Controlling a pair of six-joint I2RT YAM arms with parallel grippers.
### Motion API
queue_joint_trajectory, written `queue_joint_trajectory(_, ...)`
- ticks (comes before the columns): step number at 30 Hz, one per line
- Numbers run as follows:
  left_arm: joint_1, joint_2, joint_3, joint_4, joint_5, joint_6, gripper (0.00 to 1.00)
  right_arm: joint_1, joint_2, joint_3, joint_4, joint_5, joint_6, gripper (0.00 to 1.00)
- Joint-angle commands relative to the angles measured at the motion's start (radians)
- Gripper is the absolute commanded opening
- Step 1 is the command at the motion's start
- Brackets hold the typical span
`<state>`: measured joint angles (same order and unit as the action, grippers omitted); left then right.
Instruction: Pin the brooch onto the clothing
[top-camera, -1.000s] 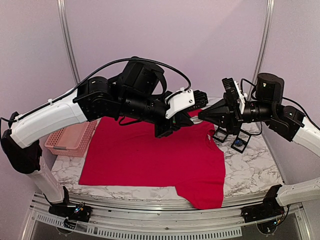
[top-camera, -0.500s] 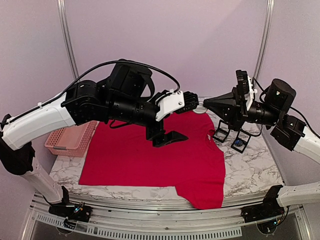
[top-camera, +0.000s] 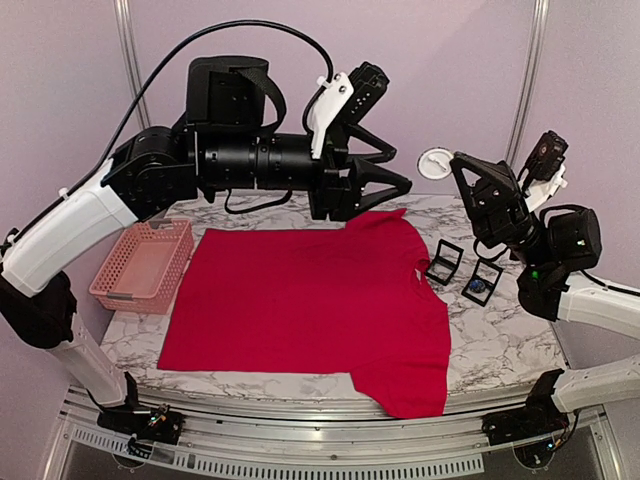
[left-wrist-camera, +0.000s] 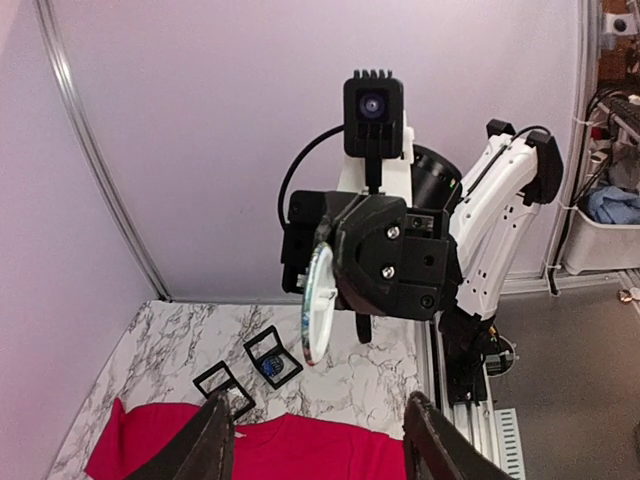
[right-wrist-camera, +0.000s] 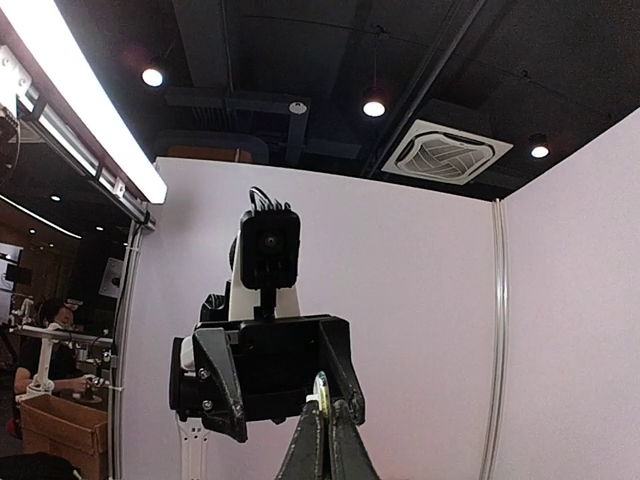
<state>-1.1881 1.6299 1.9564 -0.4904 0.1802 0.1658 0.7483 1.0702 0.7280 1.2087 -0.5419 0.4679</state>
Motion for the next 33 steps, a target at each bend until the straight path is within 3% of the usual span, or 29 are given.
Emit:
queue_joint_trajectory(1,0.005,0.060,0.031,0.051,0.084,-0.110,0.56,0.014,0.040,-0.008,0.280,0.068,0.070,0.00)
queue_joint_trajectory(7,0.003,0.112,0.079,0.069,0.102,-0.162,0.44,0.016,0.071,0.002,0.338,0.066,0.093,0.00)
queue_joint_trajectory(14,0.002,0.122,0.095,0.064,0.093,-0.161,0.11,0.018,0.074,-0.003,0.322,0.051,0.099,0.00)
queue_joint_trajectory(33,0.004,0.109,0.106,0.054,0.094,-0.162,0.10,0.018,0.039,-0.030,0.203,0.054,0.067,0.00)
